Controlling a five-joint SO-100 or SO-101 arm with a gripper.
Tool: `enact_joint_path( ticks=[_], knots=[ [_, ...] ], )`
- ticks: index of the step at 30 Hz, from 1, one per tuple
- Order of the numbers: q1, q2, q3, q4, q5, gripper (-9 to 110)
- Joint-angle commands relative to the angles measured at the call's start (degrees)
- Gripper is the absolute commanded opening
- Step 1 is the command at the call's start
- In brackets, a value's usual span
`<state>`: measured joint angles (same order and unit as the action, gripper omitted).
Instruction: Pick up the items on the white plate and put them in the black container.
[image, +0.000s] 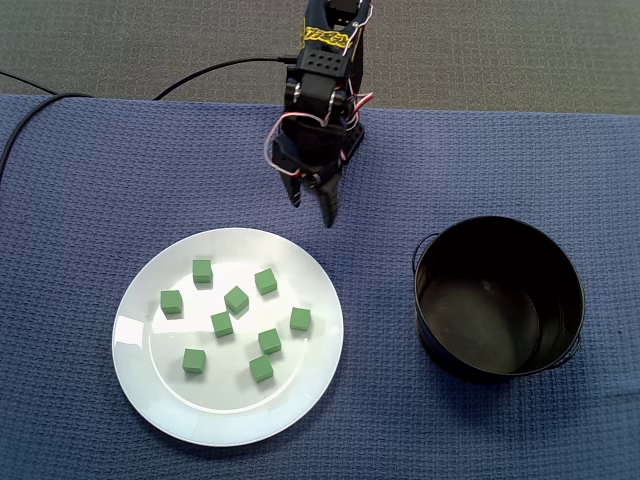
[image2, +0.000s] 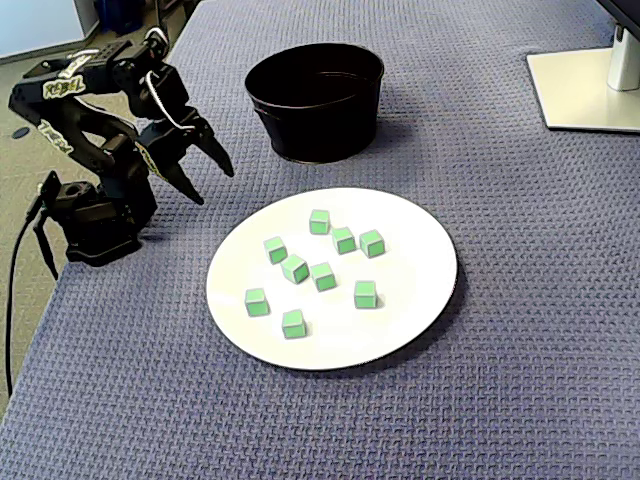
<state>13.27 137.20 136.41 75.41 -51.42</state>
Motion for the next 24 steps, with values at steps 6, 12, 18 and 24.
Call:
enact_joint_path(
  ticks=[6,12,18,24],
  knots=[
    [8.2,-18.2,-14.1,-7.5,8.6,19],
    [11.7,-32.2,-19.6,-14.2,8.5,20],
    [11.7,-40.2,-22.3,-15.8,11.4,21],
    [10.6,-43.2,-20.0,-22.2,11.9,21]
  ],
)
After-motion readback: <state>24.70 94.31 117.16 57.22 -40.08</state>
